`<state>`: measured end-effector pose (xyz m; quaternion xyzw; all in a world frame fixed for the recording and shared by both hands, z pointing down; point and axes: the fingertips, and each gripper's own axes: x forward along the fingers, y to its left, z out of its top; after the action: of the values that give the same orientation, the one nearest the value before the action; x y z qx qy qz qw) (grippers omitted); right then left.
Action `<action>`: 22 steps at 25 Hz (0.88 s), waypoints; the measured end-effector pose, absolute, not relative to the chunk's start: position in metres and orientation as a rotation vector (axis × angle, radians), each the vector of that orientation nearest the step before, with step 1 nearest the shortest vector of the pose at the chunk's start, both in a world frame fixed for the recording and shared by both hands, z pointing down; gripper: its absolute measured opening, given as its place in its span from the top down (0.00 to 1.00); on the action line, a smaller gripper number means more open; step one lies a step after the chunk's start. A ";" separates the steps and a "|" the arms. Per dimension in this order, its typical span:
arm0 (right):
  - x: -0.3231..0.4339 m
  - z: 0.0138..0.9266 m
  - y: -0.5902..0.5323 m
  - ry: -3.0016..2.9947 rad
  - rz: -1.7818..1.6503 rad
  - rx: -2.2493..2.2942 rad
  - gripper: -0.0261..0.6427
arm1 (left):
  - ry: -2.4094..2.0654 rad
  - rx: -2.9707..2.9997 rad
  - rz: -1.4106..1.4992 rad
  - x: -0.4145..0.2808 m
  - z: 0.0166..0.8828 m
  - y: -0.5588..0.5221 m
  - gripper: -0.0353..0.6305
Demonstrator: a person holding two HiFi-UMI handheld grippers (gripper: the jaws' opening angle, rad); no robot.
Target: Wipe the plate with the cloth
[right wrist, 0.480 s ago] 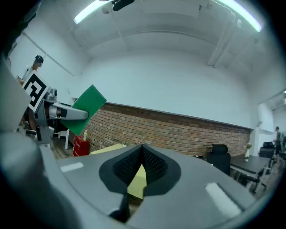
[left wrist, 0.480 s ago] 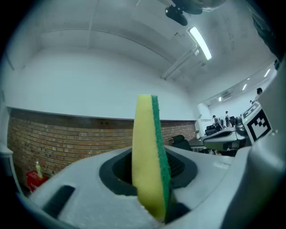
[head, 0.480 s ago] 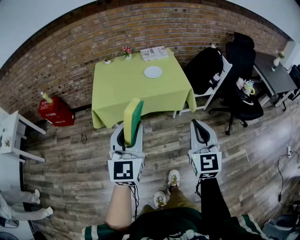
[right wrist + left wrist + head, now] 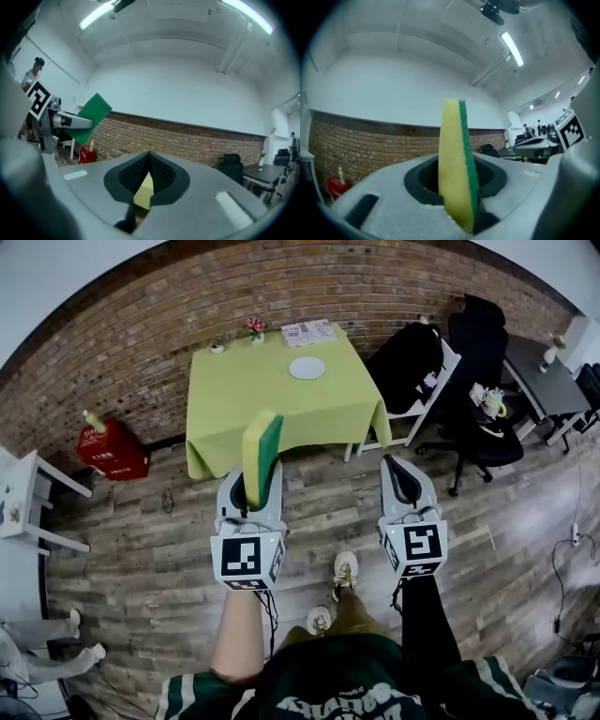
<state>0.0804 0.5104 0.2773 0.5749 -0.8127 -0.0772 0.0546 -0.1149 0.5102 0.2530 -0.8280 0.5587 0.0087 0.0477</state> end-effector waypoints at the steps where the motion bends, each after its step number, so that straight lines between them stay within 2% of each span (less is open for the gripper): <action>1: 0.079 0.278 0.509 -2.474 -0.234 1.743 0.94 | 1.708 -2.525 0.028 -0.116 0.253 0.509 0.74; 22: 0.064 0.275 0.387 -2.591 -0.208 1.657 0.94 | 1.778 -2.478 -0.063 -0.120 0.258 0.408 0.74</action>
<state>0.0636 0.3867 0.2750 0.5372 -0.8402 -0.0674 0.0297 -0.1199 0.4079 0.2575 -0.8115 0.5822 -0.0206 0.0455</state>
